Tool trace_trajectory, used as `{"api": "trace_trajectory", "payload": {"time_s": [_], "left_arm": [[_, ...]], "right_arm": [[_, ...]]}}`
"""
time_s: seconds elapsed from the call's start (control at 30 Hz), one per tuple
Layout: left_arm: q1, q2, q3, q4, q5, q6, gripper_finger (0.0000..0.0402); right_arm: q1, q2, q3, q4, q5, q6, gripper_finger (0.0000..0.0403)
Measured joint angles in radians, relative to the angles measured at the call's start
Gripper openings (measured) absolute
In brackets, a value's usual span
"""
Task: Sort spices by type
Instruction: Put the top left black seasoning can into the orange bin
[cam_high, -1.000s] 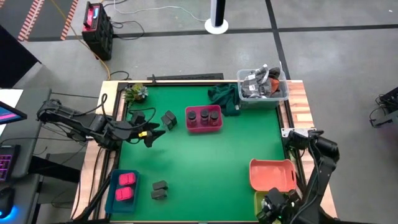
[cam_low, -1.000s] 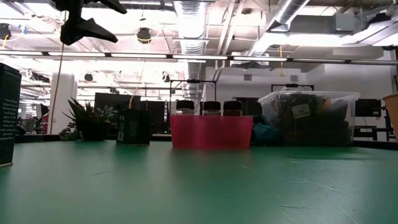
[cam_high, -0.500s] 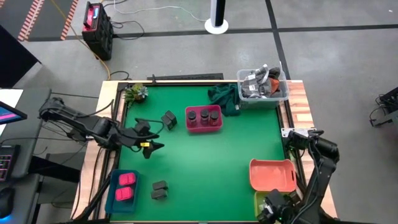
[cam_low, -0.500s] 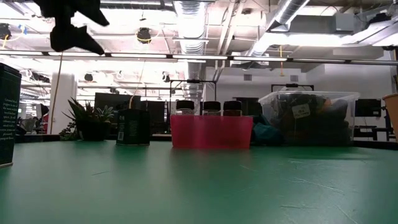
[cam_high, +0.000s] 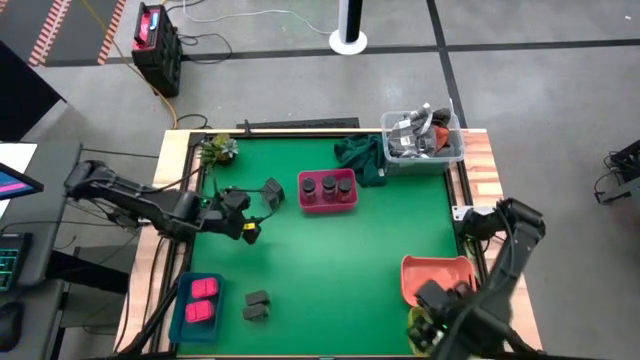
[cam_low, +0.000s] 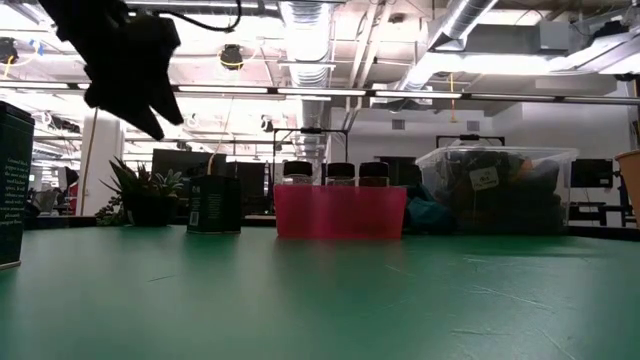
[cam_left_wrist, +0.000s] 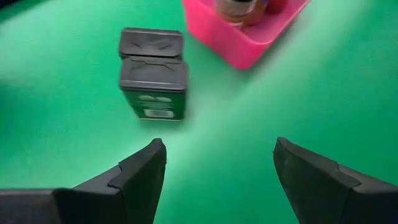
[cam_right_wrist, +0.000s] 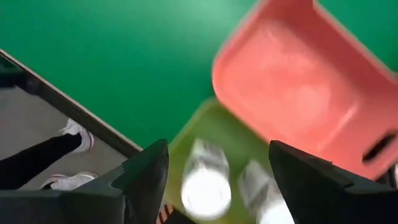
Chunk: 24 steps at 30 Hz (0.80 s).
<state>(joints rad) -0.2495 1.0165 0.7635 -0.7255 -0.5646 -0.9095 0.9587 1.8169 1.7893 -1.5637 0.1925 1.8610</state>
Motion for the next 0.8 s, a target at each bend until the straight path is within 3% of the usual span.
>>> {"api": "trace_trajectory", "payload": {"time_s": [0.3,0.57,0.8], "left_arm": [[0.146,0.018,0.000,0.004,0.056,0.202,0.0283],[0.238,0.017,0.000,0.053,0.141,0.372,0.0303],[0.345,0.018,0.000,0.141,0.221,0.515,0.0319]], "right_arm": [[-0.274,0.002,0.000,0.249,0.248,-0.512,0.0304],[-0.598,0.002,0.000,0.559,0.266,-0.993,0.0304],[-0.797,0.001,0.000,0.644,0.251,-1.167,0.0304]]}}
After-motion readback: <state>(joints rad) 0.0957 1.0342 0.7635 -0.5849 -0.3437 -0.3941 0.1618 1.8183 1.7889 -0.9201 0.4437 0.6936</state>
